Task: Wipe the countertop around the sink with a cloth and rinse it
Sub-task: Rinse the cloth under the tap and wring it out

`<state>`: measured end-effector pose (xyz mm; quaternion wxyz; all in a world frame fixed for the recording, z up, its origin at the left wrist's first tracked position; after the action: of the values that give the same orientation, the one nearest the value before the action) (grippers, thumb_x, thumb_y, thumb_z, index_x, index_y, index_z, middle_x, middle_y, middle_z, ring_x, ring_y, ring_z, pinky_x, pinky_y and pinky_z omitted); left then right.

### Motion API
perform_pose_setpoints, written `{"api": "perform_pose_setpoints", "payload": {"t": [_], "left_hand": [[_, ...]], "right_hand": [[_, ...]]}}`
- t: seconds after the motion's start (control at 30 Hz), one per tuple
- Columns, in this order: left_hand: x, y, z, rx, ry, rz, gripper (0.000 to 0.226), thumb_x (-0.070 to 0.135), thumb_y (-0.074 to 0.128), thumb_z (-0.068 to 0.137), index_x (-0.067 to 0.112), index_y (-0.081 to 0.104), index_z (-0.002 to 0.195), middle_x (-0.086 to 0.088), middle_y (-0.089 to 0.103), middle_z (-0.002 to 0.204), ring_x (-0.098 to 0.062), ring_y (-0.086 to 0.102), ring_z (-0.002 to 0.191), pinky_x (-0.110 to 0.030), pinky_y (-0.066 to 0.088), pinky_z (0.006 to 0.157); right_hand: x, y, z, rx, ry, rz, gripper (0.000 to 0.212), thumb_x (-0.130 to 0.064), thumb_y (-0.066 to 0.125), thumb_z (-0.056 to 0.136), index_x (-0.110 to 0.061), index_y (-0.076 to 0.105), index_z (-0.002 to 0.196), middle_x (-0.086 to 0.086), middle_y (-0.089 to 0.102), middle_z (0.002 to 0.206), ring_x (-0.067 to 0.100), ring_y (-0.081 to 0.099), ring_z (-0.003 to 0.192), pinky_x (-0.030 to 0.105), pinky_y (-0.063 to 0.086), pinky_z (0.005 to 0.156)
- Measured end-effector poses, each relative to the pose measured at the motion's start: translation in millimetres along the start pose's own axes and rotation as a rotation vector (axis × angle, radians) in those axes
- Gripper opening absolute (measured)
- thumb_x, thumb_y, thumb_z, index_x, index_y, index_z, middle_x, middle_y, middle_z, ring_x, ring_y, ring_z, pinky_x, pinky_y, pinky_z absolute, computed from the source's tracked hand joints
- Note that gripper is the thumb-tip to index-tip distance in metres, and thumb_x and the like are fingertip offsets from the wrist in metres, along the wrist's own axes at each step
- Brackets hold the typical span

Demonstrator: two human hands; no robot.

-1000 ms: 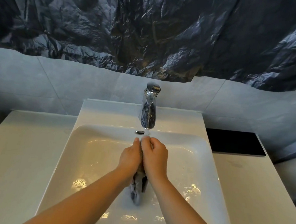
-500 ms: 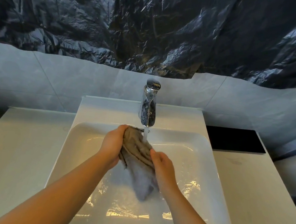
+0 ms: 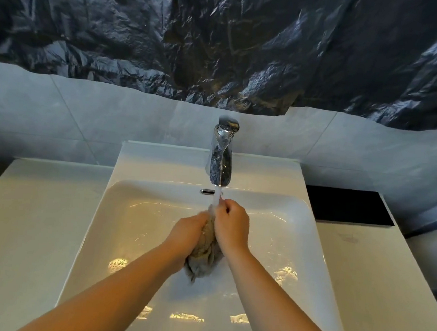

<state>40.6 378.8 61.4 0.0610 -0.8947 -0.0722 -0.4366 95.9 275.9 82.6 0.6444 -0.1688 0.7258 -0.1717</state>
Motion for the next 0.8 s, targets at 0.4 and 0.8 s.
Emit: {"api": "perform_pose_setpoints", "payload": {"t": [0.4,0.8], "left_hand": [[32,-35,5,0.041,0.088,-0.221,0.042,0.048,0.054,0.087,0.01,0.07,0.098,-0.018,0.072,0.095,-0.036,0.068,0.09,-0.057,0.049,0.09],[13,-2,-6,0.012,0.03,-0.122,0.039,0.037,0.038,0.098,0.013,0.068,0.091,-0.012,0.069,0.078,-0.024,0.066,0.071,-0.033,0.053,0.059]], "right_hand": [[57,38,-50,-0.377,0.618,0.808,0.037,-0.038,0.05,0.095,-0.01,0.059,0.118,0.019,0.064,0.116,0.033,0.061,0.108,0.042,0.053,0.091],[-11,0,-22,0.012,0.033,0.406,0.024,-0.03,0.048,0.097,-0.018,0.062,0.083,-0.001,0.065,0.078,0.008,0.064,0.075,0.016,0.049,0.061]]}}
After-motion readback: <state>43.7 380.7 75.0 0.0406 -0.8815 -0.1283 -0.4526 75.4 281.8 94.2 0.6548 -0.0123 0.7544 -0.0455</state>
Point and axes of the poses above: each hand's wrist, its own z-axis towards the middle knuckle, its own y-axis out of the palm, x = y × z, the point moved 7 cm from there along z, towards the middle knuckle
